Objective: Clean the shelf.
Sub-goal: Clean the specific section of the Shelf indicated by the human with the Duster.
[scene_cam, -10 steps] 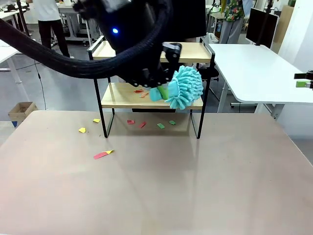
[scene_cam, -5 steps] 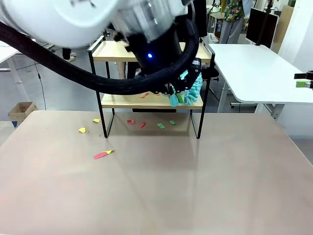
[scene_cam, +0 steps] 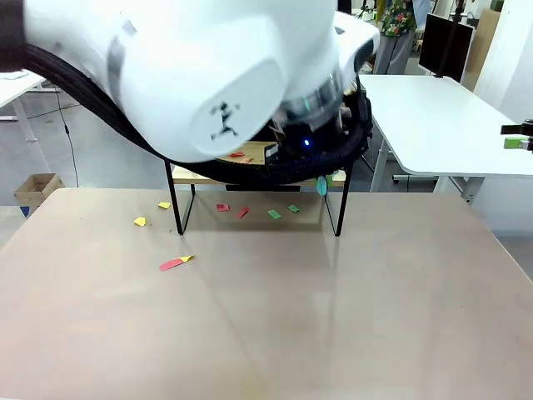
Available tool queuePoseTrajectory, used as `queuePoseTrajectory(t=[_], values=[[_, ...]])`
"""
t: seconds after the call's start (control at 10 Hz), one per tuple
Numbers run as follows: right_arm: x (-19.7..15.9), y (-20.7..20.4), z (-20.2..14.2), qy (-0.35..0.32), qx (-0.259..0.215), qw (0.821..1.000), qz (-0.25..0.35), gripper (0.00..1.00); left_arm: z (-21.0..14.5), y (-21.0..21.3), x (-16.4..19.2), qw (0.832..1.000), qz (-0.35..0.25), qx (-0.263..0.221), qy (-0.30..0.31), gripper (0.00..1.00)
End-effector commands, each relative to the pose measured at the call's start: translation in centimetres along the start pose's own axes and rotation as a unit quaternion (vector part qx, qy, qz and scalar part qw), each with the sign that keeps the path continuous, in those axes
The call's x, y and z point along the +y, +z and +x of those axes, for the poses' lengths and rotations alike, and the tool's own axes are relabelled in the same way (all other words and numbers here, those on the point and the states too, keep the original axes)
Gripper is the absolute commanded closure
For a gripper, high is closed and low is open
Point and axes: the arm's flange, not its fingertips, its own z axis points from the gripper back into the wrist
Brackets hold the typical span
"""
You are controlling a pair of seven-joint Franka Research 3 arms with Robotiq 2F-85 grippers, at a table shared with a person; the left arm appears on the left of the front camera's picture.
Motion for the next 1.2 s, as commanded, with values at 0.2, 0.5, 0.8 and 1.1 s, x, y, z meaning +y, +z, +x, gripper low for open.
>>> queuePoseTrajectory(t=[0.2, 0.5, 0.8, 1.1], values=[[0.2, -0.1, 0.2, 0.002, 0.002, 1.0, 0.002, 0.0, 1.5, -4.7, -3.1, 0.999, 0.015, -0.027, 0.028, 0.86], [0.2, -0.1, 0.2, 0.002, 0.002, 1.0, 0.002, 0.0, 1.8, -5.4, -3.3, 0.999, 0.008, -0.017, 0.03, 0.86], [0.2, -0.1, 0.2, 0.002, 0.002, 1.0, 0.002, 0.0, 2.2, -5.8, -3.6, 1.0, -0.001, -0.014, 0.026, 0.86], [0.2, -0.1, 0.2, 0.002, 0.002, 1.0, 0.002, 0.0, 1.8, -8.1, -3.3, 0.999, 0.005, 0.017, 0.03, 0.86]])
